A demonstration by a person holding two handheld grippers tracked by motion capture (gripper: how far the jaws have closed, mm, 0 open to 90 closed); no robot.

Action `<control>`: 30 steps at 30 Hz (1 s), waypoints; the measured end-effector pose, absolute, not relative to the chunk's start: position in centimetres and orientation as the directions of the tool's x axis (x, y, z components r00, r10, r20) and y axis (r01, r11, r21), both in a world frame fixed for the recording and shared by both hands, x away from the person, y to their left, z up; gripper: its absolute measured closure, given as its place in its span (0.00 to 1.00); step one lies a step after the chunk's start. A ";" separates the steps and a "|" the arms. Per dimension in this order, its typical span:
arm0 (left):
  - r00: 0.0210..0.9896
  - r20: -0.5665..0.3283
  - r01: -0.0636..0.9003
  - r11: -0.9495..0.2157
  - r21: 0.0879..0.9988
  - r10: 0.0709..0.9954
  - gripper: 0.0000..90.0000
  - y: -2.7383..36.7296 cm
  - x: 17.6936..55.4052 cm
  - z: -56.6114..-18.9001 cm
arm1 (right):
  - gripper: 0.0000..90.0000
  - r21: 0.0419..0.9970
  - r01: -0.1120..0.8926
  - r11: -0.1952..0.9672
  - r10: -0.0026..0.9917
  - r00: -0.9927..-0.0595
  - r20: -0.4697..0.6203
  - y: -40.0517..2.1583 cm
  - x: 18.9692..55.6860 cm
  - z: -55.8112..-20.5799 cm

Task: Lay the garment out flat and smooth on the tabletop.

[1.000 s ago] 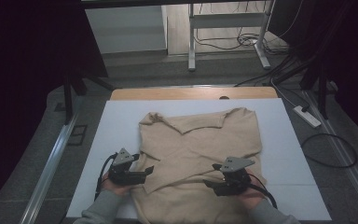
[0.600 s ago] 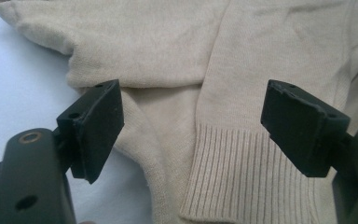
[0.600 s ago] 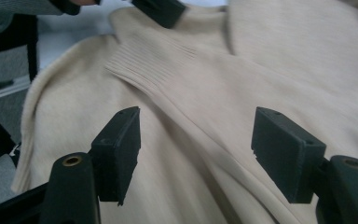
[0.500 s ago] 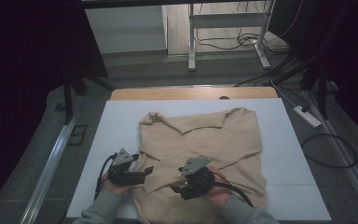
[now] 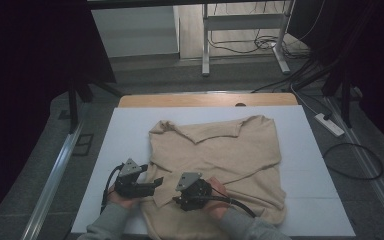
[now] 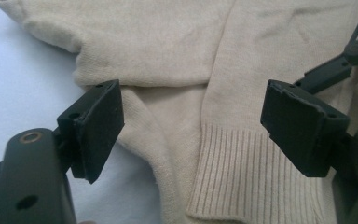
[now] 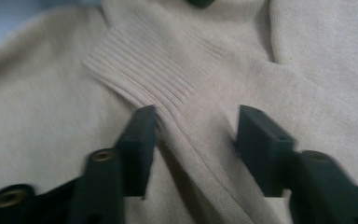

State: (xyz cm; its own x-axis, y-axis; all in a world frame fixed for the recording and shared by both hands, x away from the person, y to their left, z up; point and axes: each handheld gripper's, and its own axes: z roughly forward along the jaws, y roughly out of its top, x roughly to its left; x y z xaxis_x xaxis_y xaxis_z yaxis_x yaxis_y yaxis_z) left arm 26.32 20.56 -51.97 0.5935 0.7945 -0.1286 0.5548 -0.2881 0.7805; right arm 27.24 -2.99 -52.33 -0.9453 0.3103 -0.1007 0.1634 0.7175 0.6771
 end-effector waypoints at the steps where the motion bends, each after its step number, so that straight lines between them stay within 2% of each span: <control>1: 0.595 -0.126 0.554 -0.291 0.780 0.794 0.24 20.6 26.3 -52.0 | 0.64 0.685 0.171 0.708 0.312 -0.946 -0.085 -3.1 27.4 -52.2; 5: 0.591 -0.129 0.553 -0.284 0.783 0.797 0.24 20.7 26.3 -51.9 | 0.84 0.721 0.237 0.651 0.354 -0.935 -0.012 -3.8 27.9 -51.4; 9: 0.590 -0.130 0.553 -0.282 0.784 0.797 0.24 20.8 26.2 -51.9 | 0.97 0.738 0.263 0.621 0.389 -0.921 0.001 -4.5 28.3 -50.8; 18: 0.587 -0.134 0.557 -0.278 0.783 0.798 0.24 20.9 26.2 -52.0 | 0.99 0.778 0.339 0.529 0.468 -0.881 0.065 -7.2 30.3 -49.6; 23: 0.589 -0.130 0.557 -0.283 0.781 0.798 0.24 20.9 26.3 -52.1 | 0.99 0.766 0.318 0.558 0.420 -0.905 0.070 -6.6 30.0 -50.4; 24: 0.589 -0.130 0.557 -0.285 0.780 0.797 0.24 20.9 26.3 -52.1 | 0.97 0.765 0.307 0.566 0.406 -0.912 0.066 -6.4 29.9 -50.5; 25: 0.590 -0.129 0.557 -0.286 0.779 0.797 0.24 20.9 26.3 -52.1 | 0.89 0.766 0.283 0.577 0.383 -0.922 0.053 -6.1 29.6 -50.7; 27: 0.589 -0.129 0.559 -0.287 0.778 0.797 0.24 20.9 26.3 -52.2 | 0.63 0.750 0.226 0.621 0.330 -0.944 0.011 -5.2 28.9 -51.1; 30: 0.589 -0.127 0.558 -0.288 0.779 0.798 0.24 20.8 26.3 -52.2 | 0.43 0.726 0.172 0.666 0.283 -0.959 -0.033 -3.9 28.0 -51.9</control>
